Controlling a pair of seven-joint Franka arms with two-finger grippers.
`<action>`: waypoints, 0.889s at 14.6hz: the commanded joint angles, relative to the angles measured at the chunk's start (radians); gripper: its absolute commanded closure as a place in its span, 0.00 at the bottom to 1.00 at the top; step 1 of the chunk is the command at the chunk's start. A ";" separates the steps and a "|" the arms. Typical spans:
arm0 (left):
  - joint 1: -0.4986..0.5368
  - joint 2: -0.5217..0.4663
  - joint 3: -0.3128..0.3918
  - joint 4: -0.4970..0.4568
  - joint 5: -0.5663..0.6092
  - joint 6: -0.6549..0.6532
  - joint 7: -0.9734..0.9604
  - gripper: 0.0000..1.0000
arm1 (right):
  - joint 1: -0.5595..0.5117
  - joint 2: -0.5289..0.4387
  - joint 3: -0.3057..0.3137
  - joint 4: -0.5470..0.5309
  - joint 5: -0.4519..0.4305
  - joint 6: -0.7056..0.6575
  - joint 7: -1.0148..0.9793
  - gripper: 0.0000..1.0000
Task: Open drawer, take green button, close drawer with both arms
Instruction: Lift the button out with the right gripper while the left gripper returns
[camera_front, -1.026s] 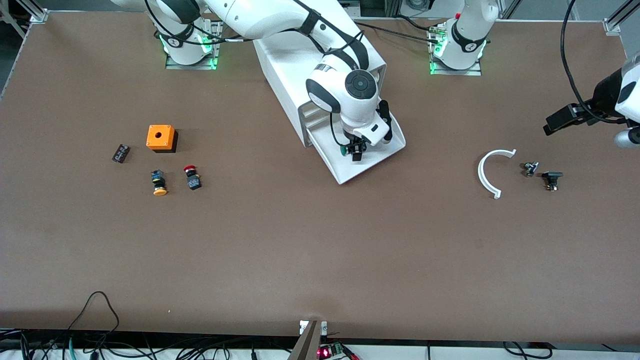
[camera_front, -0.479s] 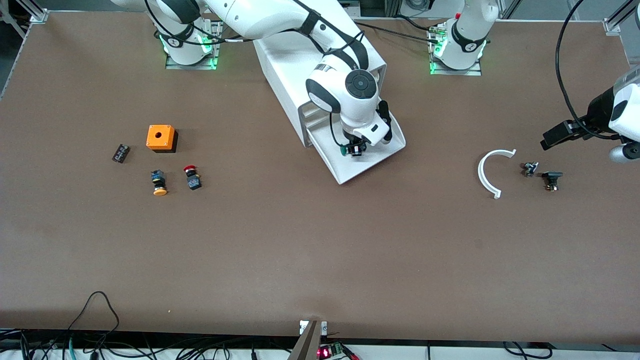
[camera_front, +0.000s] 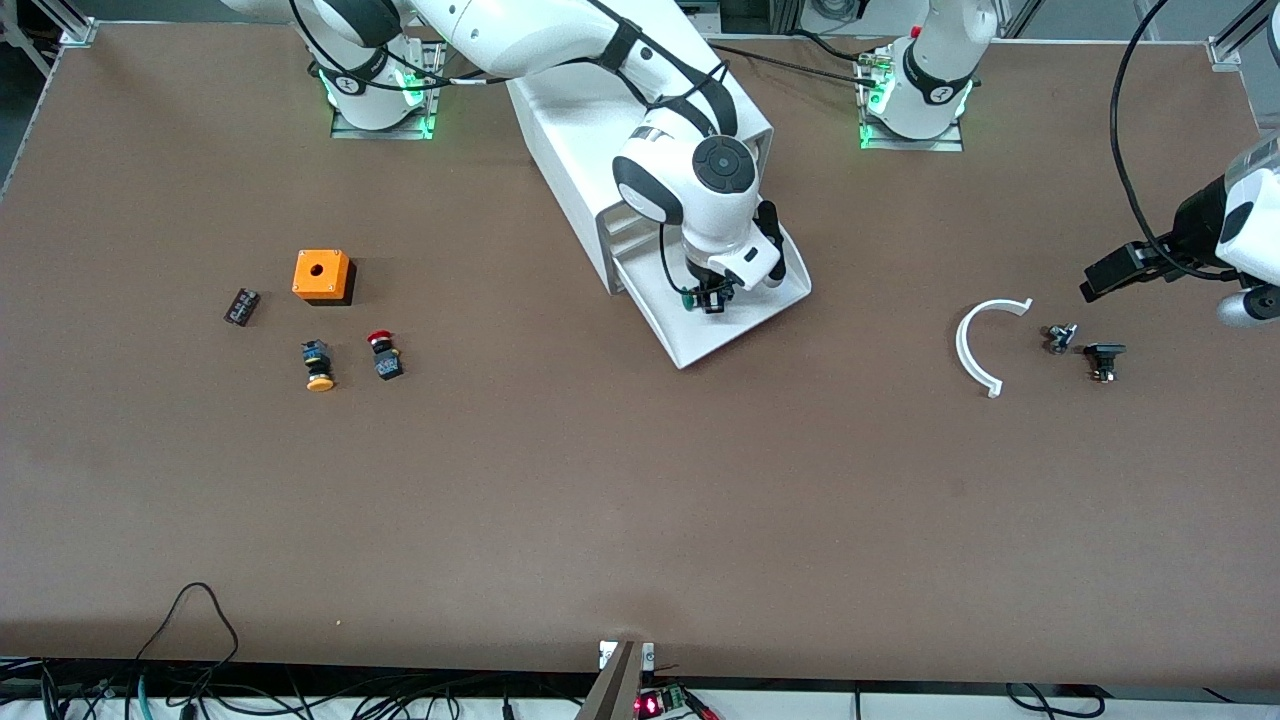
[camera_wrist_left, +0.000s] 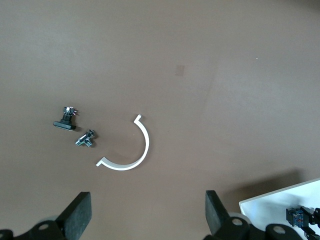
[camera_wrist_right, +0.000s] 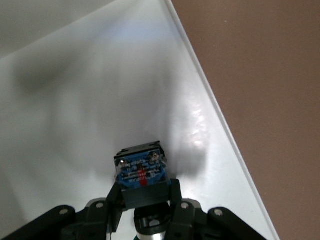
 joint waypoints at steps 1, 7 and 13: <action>-0.003 -0.012 -0.002 -0.012 0.013 0.017 -0.008 0.00 | 0.001 0.007 0.004 0.035 -0.012 0.023 0.025 0.65; -0.017 0.024 -0.022 -0.151 0.002 0.237 -0.150 0.00 | -0.031 -0.128 0.001 0.033 0.014 0.012 0.259 0.67; -0.034 0.153 -0.103 -0.236 -0.015 0.463 -0.354 0.00 | -0.146 -0.249 -0.025 0.013 0.005 0.011 0.507 0.67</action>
